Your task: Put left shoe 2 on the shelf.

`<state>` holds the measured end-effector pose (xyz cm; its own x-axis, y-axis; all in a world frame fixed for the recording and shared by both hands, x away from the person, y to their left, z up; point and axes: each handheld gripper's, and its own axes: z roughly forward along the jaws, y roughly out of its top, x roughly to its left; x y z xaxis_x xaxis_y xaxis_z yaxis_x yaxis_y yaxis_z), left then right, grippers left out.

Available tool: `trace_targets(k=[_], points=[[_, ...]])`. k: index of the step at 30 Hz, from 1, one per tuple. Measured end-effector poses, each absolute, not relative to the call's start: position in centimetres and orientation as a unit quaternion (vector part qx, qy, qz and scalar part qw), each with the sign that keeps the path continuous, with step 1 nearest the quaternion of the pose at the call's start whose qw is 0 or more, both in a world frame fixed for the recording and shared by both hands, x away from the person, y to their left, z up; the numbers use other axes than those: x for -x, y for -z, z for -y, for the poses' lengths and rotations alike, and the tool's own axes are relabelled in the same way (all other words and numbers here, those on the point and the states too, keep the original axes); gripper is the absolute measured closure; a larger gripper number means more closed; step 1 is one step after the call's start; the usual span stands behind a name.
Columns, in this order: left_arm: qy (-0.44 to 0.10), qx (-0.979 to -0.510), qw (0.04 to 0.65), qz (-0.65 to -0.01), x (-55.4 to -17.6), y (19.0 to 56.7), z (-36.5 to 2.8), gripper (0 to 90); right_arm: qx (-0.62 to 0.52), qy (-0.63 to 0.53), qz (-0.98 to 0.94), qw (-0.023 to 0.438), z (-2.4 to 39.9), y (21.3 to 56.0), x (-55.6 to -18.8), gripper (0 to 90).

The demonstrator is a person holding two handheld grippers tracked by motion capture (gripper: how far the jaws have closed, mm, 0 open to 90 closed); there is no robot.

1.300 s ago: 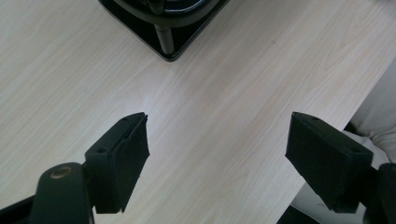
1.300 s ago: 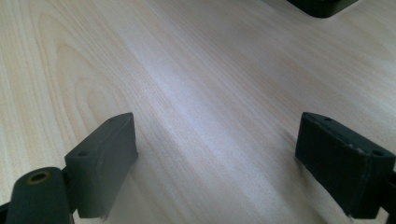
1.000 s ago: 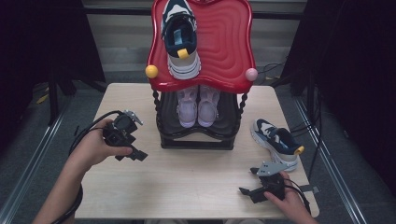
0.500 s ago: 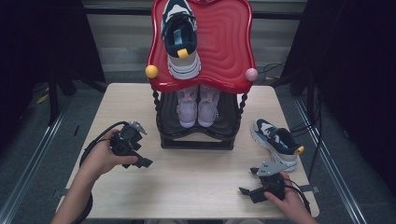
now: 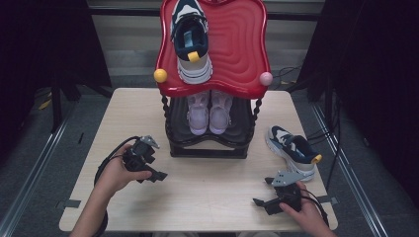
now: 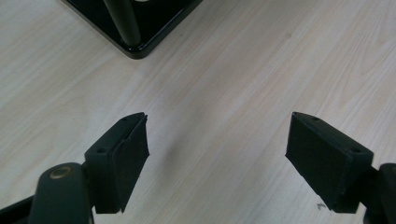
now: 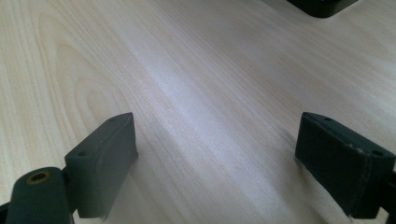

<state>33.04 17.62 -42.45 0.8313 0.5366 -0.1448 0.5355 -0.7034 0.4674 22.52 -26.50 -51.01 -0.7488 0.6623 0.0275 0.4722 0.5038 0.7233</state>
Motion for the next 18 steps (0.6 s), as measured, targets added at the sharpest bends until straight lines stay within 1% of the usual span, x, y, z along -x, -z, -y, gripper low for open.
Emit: trace_targets(k=[10,18], points=[[0.011,-0.918,0.266,-0.295,-32.7,45.1,-17.2,20.4,-0.331,-0.373,-0.858,0.128,26.5,51.0,-22.5,12.0],[-0.002,-0.909,0.285,-0.303,-32.5,46.9,-17.3,19.9,-0.330,-0.373,-0.858,0.128,26.5,51.0,-22.5,12.0]])
